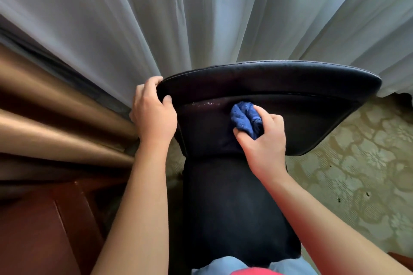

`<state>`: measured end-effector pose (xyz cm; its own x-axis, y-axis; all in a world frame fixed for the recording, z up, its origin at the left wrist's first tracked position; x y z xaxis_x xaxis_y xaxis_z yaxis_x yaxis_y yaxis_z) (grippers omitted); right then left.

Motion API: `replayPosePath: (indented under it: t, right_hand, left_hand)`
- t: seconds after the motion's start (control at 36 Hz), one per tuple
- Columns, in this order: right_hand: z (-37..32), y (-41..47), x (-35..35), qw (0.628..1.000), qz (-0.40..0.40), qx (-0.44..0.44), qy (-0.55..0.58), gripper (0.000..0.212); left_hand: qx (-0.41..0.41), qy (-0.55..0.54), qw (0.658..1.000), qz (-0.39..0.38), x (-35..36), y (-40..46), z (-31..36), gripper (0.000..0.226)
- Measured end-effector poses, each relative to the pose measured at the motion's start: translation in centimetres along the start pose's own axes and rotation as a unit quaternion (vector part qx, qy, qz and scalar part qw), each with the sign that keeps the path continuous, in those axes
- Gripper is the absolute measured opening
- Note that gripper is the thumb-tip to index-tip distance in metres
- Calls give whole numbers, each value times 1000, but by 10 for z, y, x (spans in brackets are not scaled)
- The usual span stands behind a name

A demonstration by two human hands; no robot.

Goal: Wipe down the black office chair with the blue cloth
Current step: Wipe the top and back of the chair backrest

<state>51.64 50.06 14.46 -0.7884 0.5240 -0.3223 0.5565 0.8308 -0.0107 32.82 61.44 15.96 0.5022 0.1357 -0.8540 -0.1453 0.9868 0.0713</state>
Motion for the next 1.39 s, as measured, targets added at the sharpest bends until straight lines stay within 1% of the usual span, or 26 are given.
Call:
replayPosePath:
  t: [0.14, 0.36, 0.47, 0.64, 0.78, 0.89, 0.97, 1.06, 1.14, 1.31, 1.39]
  right_hand:
    - [1, 0, 32, 1000, 12, 13, 18, 62]
    - [-7, -1, 55, 1000, -7, -18, -12, 64]
    - [-17, -3, 67, 997, -41, -54, -42, 60]
    - [-26, -2, 82, 991, -89, -68, -77, 60]
    - [-44, 1, 99, 972, -169, -98, -129, 43]
    - [-48, 3, 91, 965, -204, -101, -130, 49]
    - [-45, 2, 67, 974, -183, -98, -88, 48]
    - [-37, 4, 43, 985, -127, -91, -67, 43]
    - [-32, 9, 34, 991, -81, -81, -69, 47]
    - [-34, 8, 63, 989, -80, -77, -103, 49]
    - [-37, 7, 77, 987, -86, -72, -116, 39]
  left_hand:
    - [-6, -28, 1000, -13, 2, 5, -4, 36]
    - [2, -19, 1000, -15, 3, 15, -11, 33]
    - [17, -19, 1000, -9, 3, 19, -15, 34]
    - [18, -20, 1000, -14, 4, 20, -16, 32]
    - [20, -38, 999, -24, 3, 24, -21, 32]
    - [25, -73, 995, -55, -2, 28, -27, 29]
    - [20, -101, 993, -62, 0, 23, -29, 29]
    - [1, -121, 991, -53, 7, 17, -34, 29]
    - [-1, -124, 991, -56, 9, 14, -38, 28]
    - [8, -120, 991, -54, 10, 19, -41, 26]
    - [5, -117, 992, -55, 9, 24, -43, 25]
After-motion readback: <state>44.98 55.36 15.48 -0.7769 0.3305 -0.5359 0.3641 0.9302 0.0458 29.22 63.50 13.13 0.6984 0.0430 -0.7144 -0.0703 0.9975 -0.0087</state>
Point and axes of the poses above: each hand's wrist, its own y-axis towards the middle knuckle, its own x-axis out of the palm, z = x × y, the point moved 1 cm from there along y, towards the middle knuckle, and after that the axes turned 14 degrees about y, right-handed, at the moved point
